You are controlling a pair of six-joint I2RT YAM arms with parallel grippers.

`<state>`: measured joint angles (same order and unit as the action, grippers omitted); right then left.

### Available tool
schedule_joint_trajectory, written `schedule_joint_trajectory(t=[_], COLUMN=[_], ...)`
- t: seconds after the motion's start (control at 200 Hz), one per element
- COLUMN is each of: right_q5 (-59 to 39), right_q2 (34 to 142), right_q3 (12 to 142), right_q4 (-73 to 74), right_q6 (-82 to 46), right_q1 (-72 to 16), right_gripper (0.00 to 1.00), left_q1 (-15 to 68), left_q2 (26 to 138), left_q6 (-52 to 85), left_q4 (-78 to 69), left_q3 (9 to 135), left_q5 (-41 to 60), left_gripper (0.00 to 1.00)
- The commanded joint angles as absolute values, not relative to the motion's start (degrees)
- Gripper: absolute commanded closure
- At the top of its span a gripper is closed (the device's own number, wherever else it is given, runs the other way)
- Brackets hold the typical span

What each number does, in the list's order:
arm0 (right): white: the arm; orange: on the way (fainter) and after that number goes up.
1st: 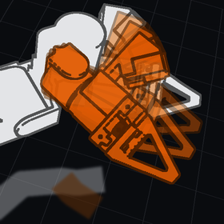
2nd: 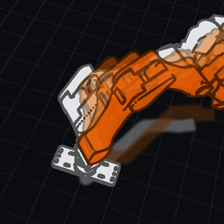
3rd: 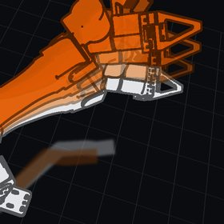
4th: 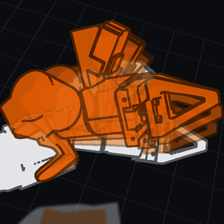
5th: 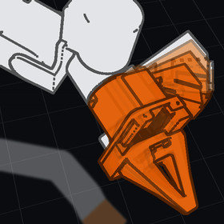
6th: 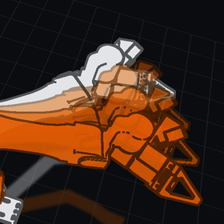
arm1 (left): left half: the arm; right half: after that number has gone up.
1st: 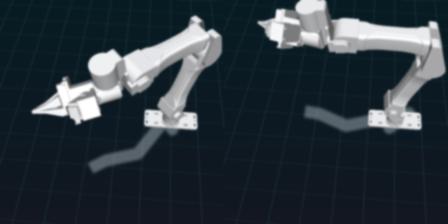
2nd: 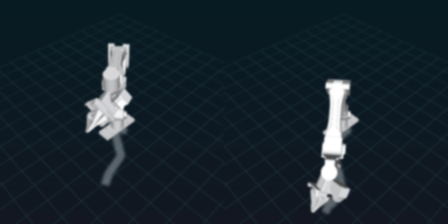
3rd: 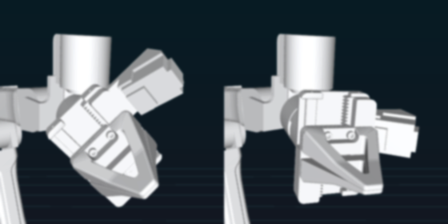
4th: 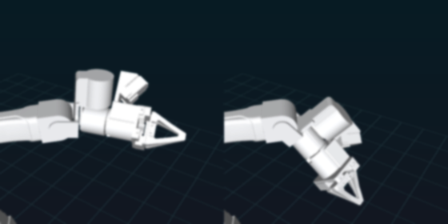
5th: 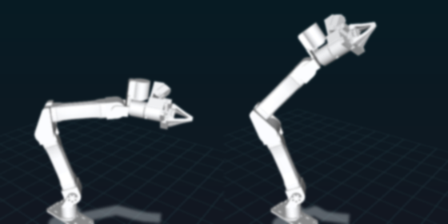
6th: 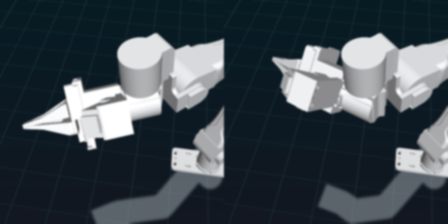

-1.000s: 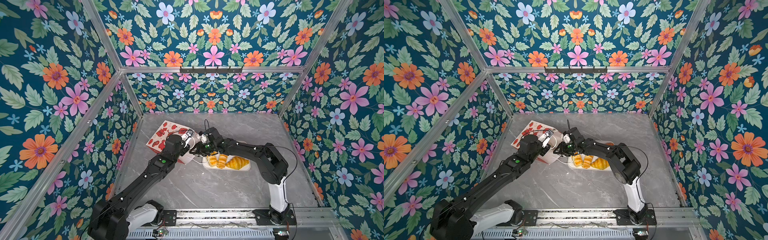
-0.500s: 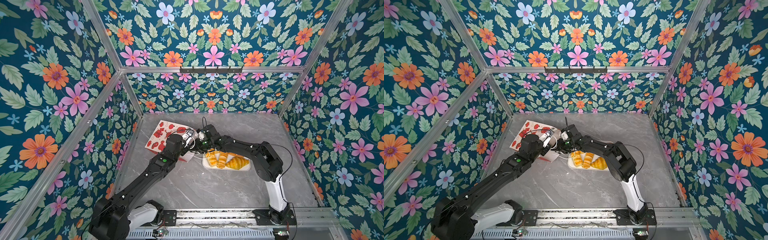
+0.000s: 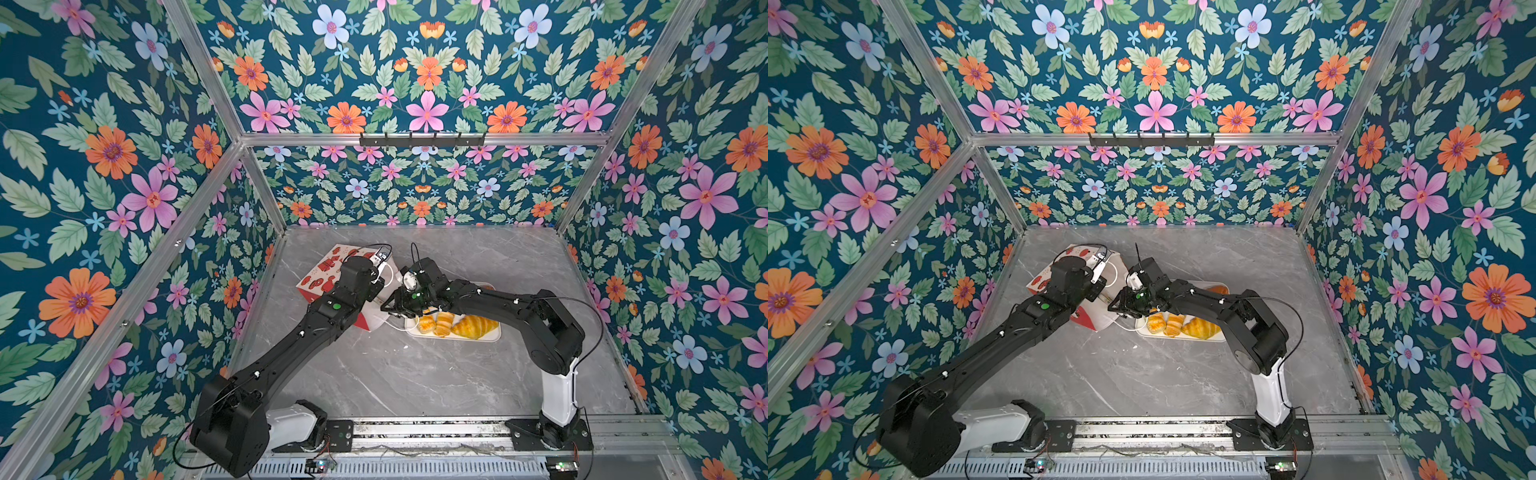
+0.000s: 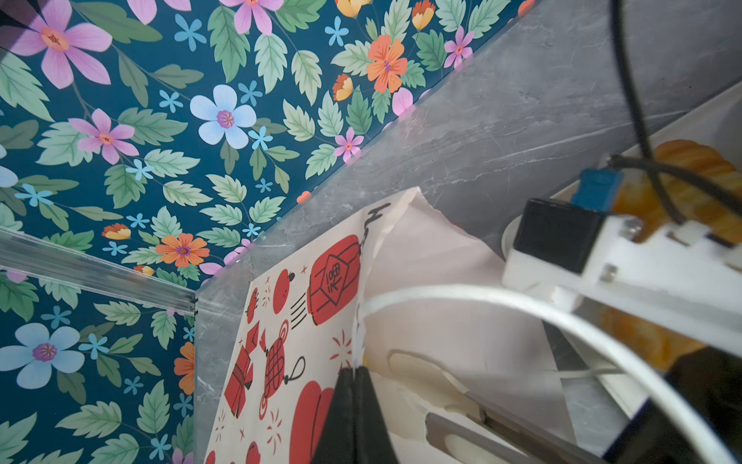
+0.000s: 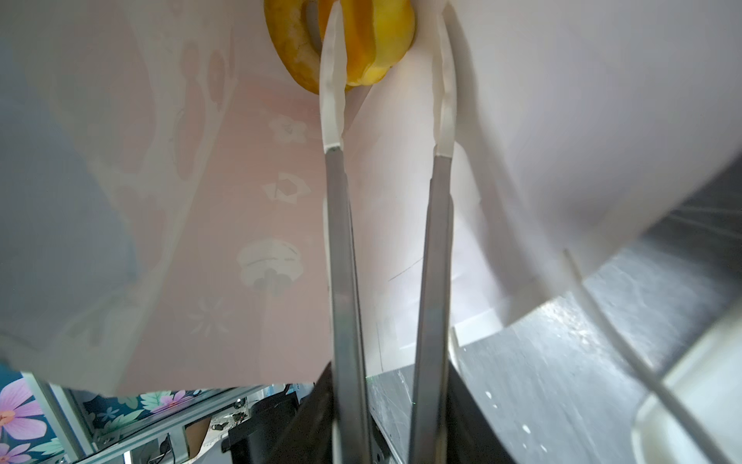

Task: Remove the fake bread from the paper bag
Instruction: 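Push the tongs deeper into the bag toward the yellow ring bread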

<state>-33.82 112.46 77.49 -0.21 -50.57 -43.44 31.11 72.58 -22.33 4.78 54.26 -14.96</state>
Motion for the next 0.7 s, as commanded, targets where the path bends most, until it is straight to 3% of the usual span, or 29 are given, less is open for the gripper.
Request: schedule_joint_trajectory(t=[0.0, 0.695], right_q5=[-31.84, -31.35], right_q2=[111.59, 120.44], right_q3=[77.49, 90.72], right_q4=[2.37, -3.18], right_q6=[-51.15, -50.70], right_q1=[-43.88, -44.47], right_gripper=[0.63, 0.63], left_q1=[31.11, 31.11], left_q2=[73.68, 74.71], left_q6=[-19.50, -16.45], left_q4=[6.59, 8.38], left_q3=[55.93, 57.66], left_q5=[-15.13, -12.66], left_gripper=[1.00, 1.00])
